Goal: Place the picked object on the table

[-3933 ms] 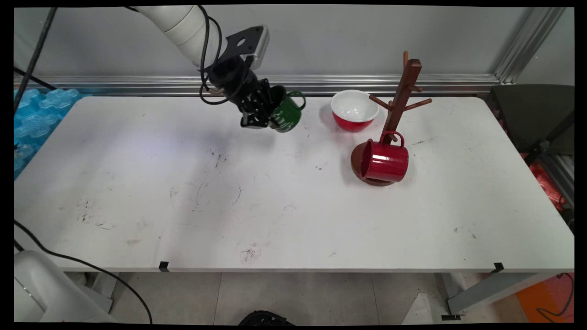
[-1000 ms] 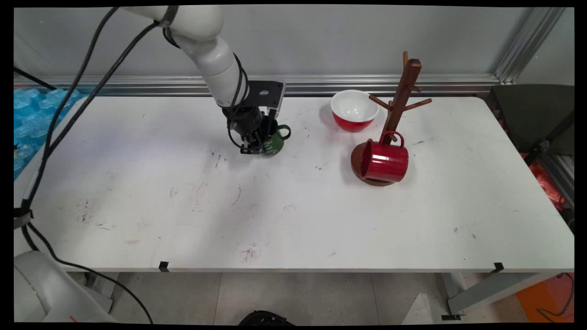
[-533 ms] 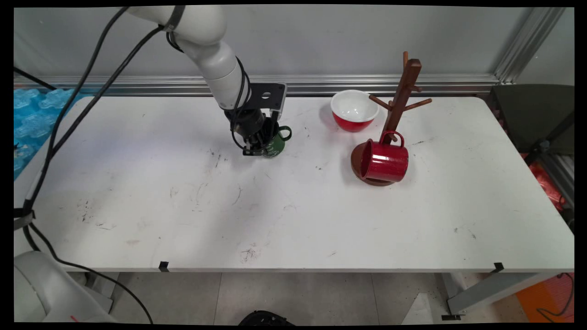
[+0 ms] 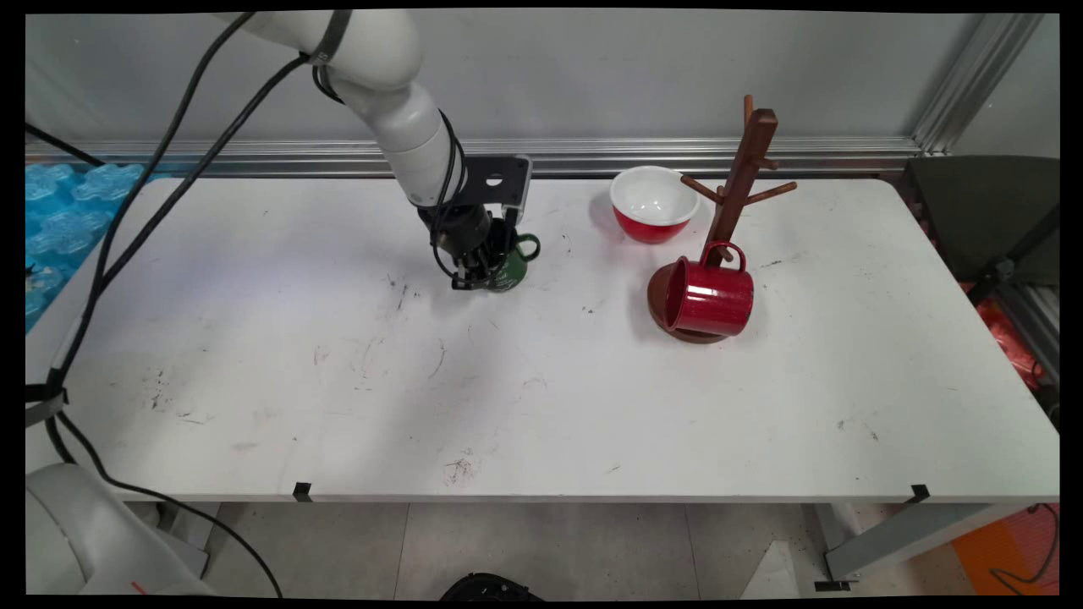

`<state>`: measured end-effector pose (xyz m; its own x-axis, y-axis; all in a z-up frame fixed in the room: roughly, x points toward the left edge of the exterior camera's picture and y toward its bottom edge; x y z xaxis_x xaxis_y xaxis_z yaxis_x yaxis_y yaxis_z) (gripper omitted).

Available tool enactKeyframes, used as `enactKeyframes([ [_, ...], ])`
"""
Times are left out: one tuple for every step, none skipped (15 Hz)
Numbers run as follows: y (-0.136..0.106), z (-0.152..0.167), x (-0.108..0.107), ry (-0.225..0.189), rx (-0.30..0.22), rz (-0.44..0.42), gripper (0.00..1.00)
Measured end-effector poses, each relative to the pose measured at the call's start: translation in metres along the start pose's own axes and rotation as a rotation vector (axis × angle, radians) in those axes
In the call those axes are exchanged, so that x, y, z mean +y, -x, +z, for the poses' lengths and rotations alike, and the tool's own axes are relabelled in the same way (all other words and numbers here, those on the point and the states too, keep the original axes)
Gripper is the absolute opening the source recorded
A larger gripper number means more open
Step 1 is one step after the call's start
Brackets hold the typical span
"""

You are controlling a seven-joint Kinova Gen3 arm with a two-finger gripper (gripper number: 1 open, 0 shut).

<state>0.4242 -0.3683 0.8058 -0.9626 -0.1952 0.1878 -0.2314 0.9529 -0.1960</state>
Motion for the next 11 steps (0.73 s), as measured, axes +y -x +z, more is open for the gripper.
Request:
enactKeyframes([
  [-0.0001, 0.0005, -0.0002, -0.001, 0.0, -0.001, 1.0],
  [-0.0002, 0.0012, -0.0003, -0.001, 0.001, -0.003, 1.0],
  [-0.0004, 0.0017, -0.0006, -0.002, 0.002, -0.004, 1.0],
  [-0.0003, 0.0022, -0.0007, -0.003, 0.003, -0.006, 1.0],
  [-0.0005, 0.0026, -0.001, -0.004, 0.004, -0.006, 1.0],
  [-0.001, 0.0027, -0.0012, -0.005, 0.005, -0.006, 1.0],
  [-0.0015, 0.0029, -0.0012, -0.005, 0.007, -0.007, 1.0],
  [-0.0019, 0.0028, -0.0014, -0.006, 0.008, -0.007, 1.0],
  [-0.0025, 0.0027, -0.0014, -0.007, 0.01, -0.007, 1.0],
  [-0.003, 0.0025, -0.0014, -0.007, 0.012, -0.008, 1.0],
  [-0.0037, 0.0019, -0.0014, -0.008, 0.015, -0.008, 1.0],
])
